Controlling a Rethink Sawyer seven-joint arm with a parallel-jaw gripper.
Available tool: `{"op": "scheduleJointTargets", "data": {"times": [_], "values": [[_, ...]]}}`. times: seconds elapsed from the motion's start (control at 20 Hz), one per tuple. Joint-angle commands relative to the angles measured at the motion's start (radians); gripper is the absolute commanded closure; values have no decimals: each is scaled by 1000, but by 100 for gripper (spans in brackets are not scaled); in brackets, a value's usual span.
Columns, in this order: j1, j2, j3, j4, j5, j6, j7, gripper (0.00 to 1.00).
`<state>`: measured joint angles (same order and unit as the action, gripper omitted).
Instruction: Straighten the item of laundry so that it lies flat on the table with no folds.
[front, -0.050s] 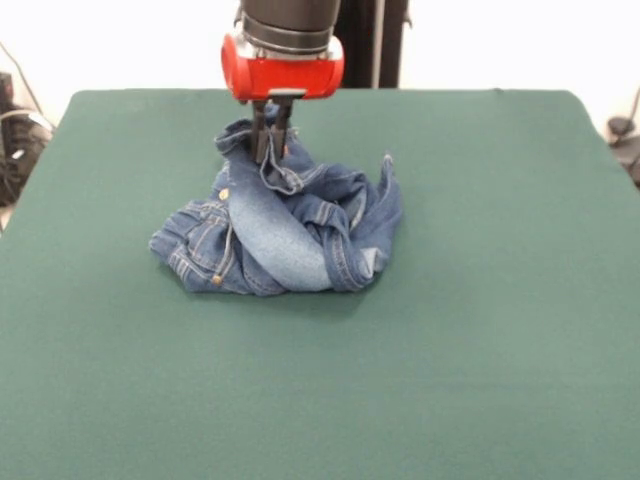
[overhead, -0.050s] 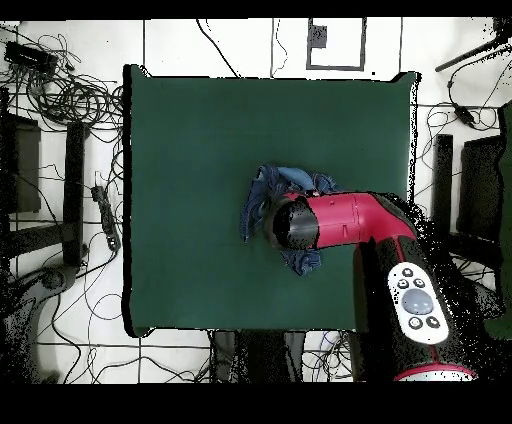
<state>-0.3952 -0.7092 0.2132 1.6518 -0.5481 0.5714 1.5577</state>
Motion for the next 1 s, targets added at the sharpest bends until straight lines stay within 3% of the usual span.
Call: {"op": "scheduleJointTargets", "data": {"times": [0.05, 0.5, 1.0], "values": [[35, 3, 61, 71, 15, -9, 48, 100], [139, -81, 13, 139, 147, 36, 229, 100], [197, -73, -46, 149, 192, -25, 229, 100]]}}
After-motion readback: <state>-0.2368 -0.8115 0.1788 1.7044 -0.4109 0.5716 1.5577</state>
